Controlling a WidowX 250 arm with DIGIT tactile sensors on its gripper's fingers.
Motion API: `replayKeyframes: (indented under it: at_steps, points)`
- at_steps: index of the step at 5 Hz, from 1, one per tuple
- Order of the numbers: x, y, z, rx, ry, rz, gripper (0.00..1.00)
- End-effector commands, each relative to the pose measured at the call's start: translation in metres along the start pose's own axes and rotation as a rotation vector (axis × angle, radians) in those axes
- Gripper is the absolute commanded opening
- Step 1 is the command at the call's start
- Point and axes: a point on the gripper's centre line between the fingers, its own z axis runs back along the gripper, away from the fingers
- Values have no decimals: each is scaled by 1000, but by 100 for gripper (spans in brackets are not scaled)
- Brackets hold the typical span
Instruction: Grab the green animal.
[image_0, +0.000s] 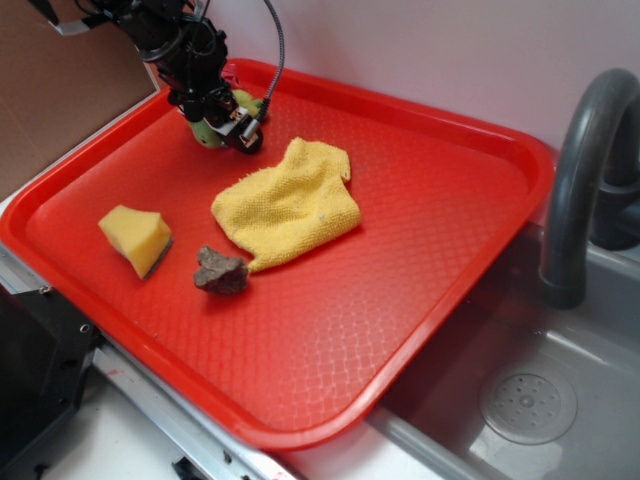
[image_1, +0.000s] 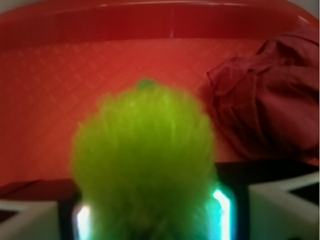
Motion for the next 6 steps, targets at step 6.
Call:
replayKeyframes:
  at_steps: [6]
  points:
    - [-32, -73, 195, -108, 139, -274, 35]
